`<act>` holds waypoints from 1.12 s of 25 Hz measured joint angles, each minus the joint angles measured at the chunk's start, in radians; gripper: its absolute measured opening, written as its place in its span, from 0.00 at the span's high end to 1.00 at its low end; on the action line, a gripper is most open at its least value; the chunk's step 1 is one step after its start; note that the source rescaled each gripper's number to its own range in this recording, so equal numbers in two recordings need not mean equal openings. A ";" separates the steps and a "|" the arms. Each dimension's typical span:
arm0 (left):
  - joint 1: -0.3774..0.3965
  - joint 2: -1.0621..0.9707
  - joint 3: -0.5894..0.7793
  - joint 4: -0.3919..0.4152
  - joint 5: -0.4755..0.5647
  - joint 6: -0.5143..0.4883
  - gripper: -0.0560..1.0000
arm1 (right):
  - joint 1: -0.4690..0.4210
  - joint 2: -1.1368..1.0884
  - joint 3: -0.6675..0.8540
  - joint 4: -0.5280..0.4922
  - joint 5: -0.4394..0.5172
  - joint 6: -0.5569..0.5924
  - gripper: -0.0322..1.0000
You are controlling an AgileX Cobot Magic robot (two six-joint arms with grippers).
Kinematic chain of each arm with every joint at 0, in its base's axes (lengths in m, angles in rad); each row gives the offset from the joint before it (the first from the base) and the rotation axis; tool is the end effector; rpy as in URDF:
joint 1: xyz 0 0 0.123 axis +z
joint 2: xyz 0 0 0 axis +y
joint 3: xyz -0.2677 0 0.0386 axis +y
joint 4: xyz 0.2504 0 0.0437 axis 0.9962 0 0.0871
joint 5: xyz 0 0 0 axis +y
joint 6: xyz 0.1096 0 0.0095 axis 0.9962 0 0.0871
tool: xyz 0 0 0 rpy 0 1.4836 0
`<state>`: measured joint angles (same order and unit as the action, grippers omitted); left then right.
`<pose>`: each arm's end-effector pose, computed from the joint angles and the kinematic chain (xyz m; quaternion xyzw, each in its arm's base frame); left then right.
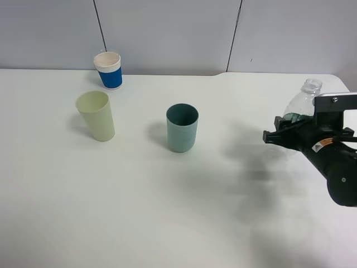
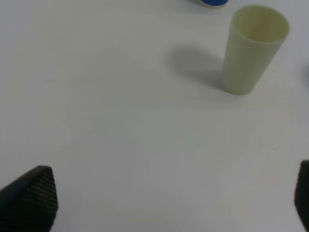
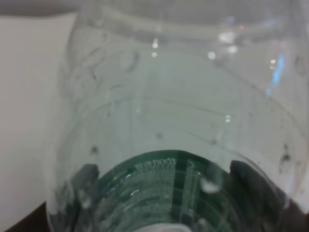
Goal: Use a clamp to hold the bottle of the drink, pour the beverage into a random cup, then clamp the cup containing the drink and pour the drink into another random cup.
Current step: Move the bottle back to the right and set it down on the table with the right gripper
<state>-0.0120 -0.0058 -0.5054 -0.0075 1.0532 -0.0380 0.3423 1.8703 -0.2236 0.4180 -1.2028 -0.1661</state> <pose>0.0279 -0.0011 0.2723 -0.0109 0.8482 -0.0170 0.5292 0.2350 0.0395 0.0758 -0.0358 0.8208 -0.0669 0.5661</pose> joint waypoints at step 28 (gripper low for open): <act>0.000 0.000 0.000 0.000 0.000 0.000 0.00 | 0.000 0.062 0.000 -0.020 -0.020 0.027 0.44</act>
<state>-0.0120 -0.0058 -0.5054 -0.0075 1.0532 -0.0380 0.3423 1.9322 -0.2236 0.3983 -1.2225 -0.1386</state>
